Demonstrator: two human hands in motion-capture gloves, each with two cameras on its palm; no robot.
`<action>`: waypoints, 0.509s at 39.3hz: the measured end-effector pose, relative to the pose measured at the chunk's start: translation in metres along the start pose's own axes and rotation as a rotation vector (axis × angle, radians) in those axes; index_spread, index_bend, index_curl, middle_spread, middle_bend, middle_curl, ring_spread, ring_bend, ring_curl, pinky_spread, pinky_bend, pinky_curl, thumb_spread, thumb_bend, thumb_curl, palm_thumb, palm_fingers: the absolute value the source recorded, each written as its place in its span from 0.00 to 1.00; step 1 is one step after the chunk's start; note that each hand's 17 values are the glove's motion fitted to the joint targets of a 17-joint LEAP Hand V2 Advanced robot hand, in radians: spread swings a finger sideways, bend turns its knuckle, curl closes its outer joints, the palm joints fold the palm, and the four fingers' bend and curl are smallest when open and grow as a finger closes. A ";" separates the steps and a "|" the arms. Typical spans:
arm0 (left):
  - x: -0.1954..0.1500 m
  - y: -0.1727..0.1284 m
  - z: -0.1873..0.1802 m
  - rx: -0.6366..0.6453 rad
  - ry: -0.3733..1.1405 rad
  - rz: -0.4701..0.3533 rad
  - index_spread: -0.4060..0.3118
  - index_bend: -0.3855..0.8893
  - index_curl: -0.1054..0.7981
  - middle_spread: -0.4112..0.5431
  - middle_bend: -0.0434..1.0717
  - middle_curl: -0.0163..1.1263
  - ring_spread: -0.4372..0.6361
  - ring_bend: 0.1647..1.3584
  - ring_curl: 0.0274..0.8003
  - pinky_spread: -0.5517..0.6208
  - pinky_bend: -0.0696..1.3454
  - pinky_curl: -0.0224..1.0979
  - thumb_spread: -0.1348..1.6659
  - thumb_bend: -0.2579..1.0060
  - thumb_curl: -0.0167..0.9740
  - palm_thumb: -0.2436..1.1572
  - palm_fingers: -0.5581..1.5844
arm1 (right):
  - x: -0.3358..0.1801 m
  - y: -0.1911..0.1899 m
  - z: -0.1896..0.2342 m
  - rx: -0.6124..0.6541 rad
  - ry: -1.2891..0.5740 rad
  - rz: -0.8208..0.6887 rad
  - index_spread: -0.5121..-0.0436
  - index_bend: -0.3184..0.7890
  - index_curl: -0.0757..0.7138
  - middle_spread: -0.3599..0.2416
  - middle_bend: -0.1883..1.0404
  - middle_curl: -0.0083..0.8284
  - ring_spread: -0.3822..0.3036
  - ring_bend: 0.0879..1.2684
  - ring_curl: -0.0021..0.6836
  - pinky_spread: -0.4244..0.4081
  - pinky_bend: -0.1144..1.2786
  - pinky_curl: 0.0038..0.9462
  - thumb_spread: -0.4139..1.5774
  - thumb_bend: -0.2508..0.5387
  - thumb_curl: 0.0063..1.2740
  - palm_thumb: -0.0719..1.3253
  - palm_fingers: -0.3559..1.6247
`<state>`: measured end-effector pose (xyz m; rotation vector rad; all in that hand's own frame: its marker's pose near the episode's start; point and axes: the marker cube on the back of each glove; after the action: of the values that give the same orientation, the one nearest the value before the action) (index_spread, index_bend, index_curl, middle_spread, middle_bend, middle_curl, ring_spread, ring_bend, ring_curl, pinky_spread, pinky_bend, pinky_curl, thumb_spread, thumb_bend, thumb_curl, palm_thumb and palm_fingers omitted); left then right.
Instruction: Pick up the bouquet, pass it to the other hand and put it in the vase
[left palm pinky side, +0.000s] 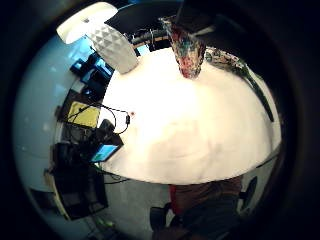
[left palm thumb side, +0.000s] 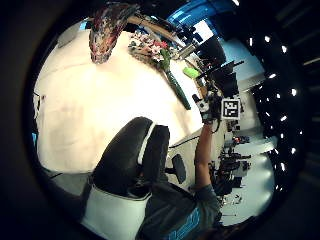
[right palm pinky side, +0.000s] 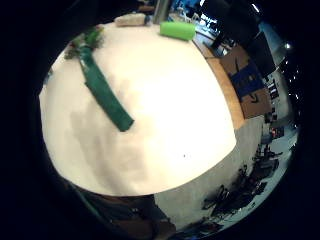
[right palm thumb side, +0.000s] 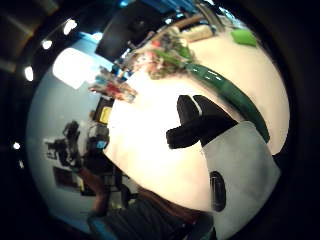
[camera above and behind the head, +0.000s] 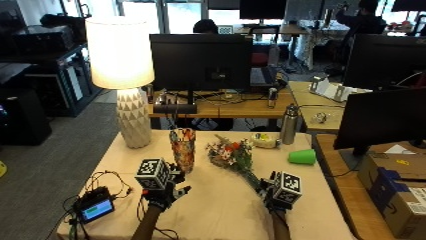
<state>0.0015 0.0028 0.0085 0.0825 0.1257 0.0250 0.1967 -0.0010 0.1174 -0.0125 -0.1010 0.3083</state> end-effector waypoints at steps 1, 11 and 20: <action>-0.001 -0.001 0.002 -0.003 0.003 0.000 0.45 0.41 0.40 0.54 0.21 0.29 0.71 0.35 0.31 0.86 0.33 0.30 0.64 0.18 0.27 0.27 0.38 | 0.004 -0.001 0.005 -0.025 0.005 0.016 0.37 0.40 0.35 0.68 0.35 0.39 0.87 0.19 0.34 0.91 0.47 0.36 0.78 0.33 0.24 0.50 0.25; -0.009 -0.001 0.014 -0.048 0.034 -0.017 0.45 0.41 0.41 0.54 0.21 0.30 0.71 0.35 0.32 0.86 0.33 0.30 0.64 0.18 0.28 0.26 0.38 | 0.032 -0.014 0.055 -0.205 0.071 0.120 0.40 0.38 0.35 0.67 0.37 0.42 0.85 0.22 0.37 0.90 0.50 0.37 0.78 0.31 0.26 0.56 0.28; -0.020 -0.004 0.030 -0.069 0.036 -0.036 0.45 0.41 0.41 0.54 0.21 0.30 0.71 0.35 0.32 0.86 0.33 0.31 0.63 0.18 0.29 0.26 0.38 | 0.023 -0.021 0.068 -0.212 0.171 0.113 0.45 0.45 0.38 0.57 0.43 0.45 0.69 0.31 0.40 0.84 0.46 0.34 0.79 0.37 0.30 0.66 0.50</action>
<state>-0.0140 -0.0037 0.0402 0.0110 0.1622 -0.0048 0.2179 -0.0138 0.1882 -0.2550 0.0377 0.4071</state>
